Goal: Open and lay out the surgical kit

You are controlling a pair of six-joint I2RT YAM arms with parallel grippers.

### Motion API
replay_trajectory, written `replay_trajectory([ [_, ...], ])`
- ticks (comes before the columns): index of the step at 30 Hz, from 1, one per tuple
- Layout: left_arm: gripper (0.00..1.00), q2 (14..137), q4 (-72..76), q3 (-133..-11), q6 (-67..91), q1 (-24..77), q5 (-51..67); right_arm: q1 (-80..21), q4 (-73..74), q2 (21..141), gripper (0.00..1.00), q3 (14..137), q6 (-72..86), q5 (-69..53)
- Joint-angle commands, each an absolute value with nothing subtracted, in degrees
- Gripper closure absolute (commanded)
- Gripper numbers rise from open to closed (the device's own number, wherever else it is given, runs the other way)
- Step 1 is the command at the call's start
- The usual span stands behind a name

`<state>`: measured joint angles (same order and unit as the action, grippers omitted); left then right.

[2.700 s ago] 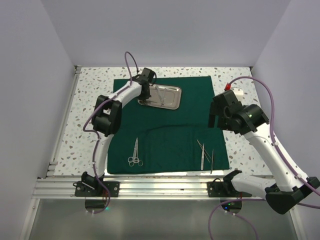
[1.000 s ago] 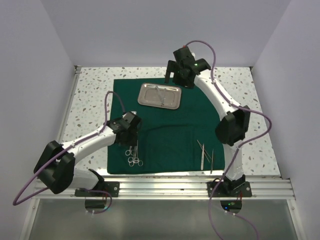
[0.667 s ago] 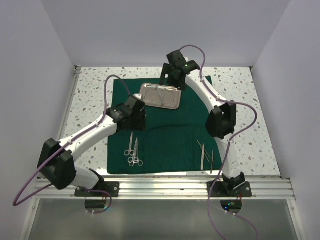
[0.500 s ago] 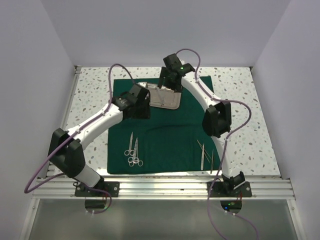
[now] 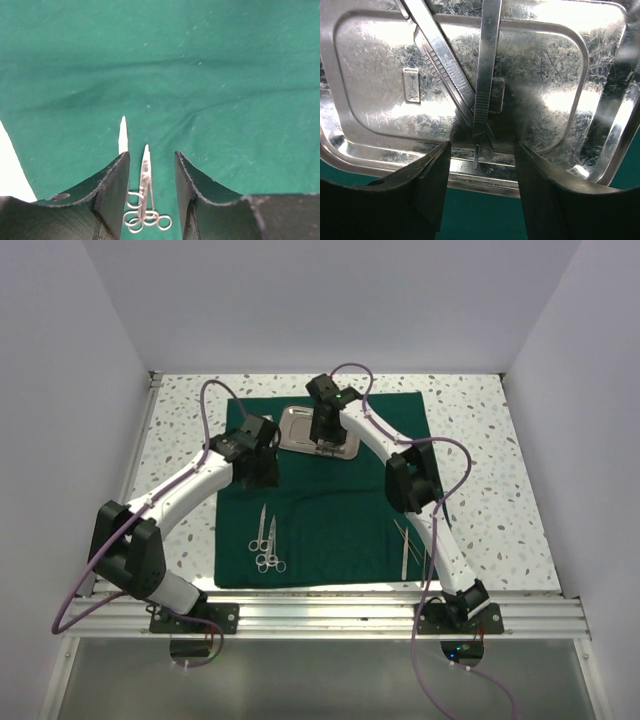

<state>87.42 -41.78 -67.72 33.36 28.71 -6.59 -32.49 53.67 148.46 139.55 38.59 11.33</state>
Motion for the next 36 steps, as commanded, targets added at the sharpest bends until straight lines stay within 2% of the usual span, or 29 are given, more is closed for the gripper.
replay_trajectory([
  [1, 0.56, 83.06, -42.27, -66.63, 32.96, 28.3, -6.06, -33.31, 54.93, 149.06, 0.47, 141.5, 39.64, 12.74],
  [6, 0.57, 79.2, -43.33, -64.69, 32.52, 27.78, -8.08, -34.19, 55.55, 150.2, 0.55, 141.24, 39.9, 13.54],
  [13, 0.57, 76.12, -44.82, -63.02, 31.73, 27.07, -9.67, -34.72, 56.87, 151.61, 0.75, 141.07, 41.13, 13.89],
  [21, 0.57, 74.09, -45.62, -61.61, 30.5, 26.72, -10.72, -35.51, 58.01, 153.02, 0.89, 140.28, 41.13, 13.8],
  [24, 0.57, 74.09, -45.62, -61.52, 29.97, 26.54, -10.72, -35.42, 58.71, 152.84, 1.0, 139.66, 41.05, 14.15],
  [36, 0.58, 74.44, -44.03, -62.4, 27.86, 26.28, -9.93, -35.42, 59.15, 145.64, 1.0, 137.99, 40.78, 15.73],
])
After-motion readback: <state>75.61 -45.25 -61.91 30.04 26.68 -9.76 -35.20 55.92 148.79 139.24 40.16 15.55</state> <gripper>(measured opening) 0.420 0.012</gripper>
